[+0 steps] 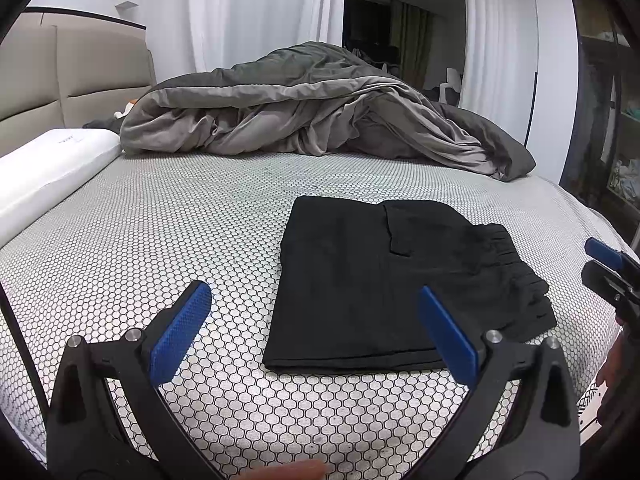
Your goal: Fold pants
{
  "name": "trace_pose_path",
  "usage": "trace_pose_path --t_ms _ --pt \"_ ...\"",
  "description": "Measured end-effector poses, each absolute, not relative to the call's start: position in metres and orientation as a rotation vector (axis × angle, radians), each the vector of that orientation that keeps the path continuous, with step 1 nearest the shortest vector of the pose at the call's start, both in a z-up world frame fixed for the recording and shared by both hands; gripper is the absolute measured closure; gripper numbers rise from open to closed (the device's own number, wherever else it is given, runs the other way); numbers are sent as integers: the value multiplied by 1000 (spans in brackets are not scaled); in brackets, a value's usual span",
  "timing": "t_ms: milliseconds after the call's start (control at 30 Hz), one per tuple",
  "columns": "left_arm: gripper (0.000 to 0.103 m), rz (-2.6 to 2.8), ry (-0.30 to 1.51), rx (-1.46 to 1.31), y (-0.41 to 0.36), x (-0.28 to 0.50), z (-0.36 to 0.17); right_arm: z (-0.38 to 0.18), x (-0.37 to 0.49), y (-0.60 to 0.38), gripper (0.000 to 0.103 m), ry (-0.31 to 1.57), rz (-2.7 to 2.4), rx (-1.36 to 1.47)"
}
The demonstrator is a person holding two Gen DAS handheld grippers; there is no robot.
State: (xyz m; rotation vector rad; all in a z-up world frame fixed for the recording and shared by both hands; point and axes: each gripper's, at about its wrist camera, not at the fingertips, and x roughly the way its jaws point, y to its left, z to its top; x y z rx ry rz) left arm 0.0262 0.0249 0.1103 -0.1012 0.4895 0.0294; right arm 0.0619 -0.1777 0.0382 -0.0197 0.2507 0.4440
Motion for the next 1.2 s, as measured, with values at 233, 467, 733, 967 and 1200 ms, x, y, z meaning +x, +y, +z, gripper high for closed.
trace_pose_path --t_ms 233,467,733,967,1200 --pt "1 37 488 -97 23 26 109 38 63 -181 0 255 442 -15" --pt "1 42 488 -100 26 27 109 38 66 -182 0 258 441 -11" --pt "1 49 483 -113 28 26 110 38 68 -182 0 262 436 -9" --pt "1 50 481 -112 27 24 111 38 72 -184 0 266 426 6" --pt "1 53 483 -116 27 23 111 38 74 -185 0 269 421 10"
